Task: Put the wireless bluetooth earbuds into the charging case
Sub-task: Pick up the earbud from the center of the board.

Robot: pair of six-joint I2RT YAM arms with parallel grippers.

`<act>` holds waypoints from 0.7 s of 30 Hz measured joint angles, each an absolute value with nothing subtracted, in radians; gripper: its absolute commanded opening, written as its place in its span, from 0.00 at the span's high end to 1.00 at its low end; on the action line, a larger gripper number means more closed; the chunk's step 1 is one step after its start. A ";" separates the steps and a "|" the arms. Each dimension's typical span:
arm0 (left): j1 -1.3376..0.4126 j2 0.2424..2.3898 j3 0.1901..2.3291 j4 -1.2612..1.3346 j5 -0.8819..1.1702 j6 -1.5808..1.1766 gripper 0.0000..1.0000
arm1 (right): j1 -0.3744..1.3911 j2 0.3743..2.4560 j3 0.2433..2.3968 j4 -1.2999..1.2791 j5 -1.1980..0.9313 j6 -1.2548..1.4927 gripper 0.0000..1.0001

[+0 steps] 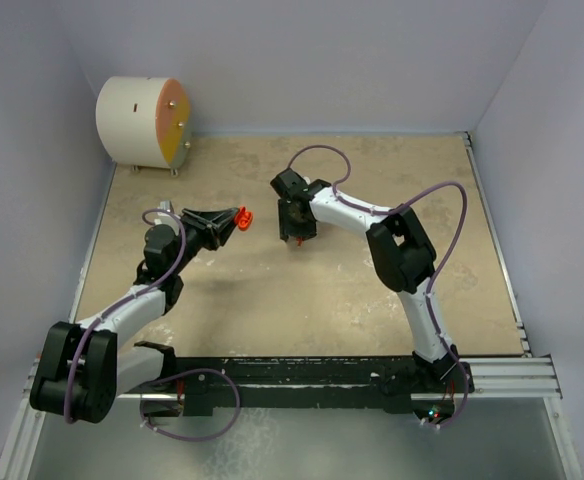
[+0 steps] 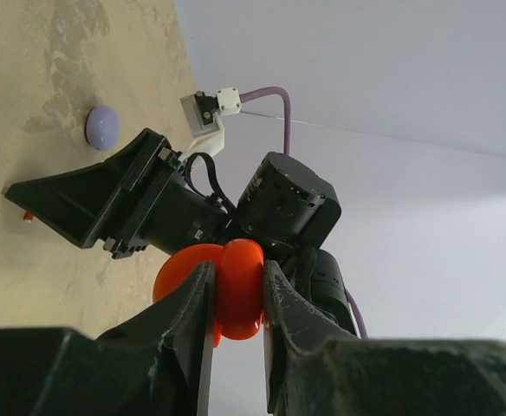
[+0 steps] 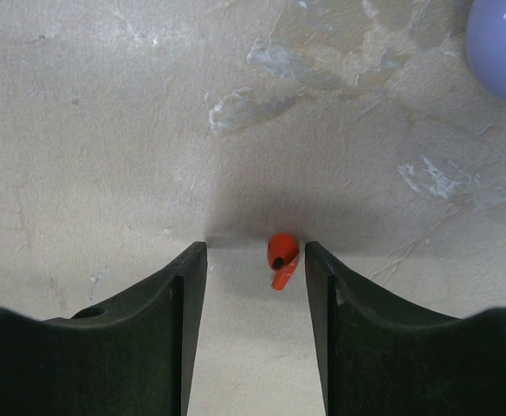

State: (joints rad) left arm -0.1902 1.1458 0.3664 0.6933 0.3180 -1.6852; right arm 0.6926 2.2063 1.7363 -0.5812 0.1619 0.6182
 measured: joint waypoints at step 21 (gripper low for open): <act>-0.186 1.155 0.366 0.720 0.342 -1.710 1.00 | 0.693 2.239 1.798 -0.667 0.171 0.621 0.57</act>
State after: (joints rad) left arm -0.1860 1.1545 0.3664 0.7200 0.3420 -1.7100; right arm 0.6926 2.2395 1.7981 -0.6666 0.1707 0.6212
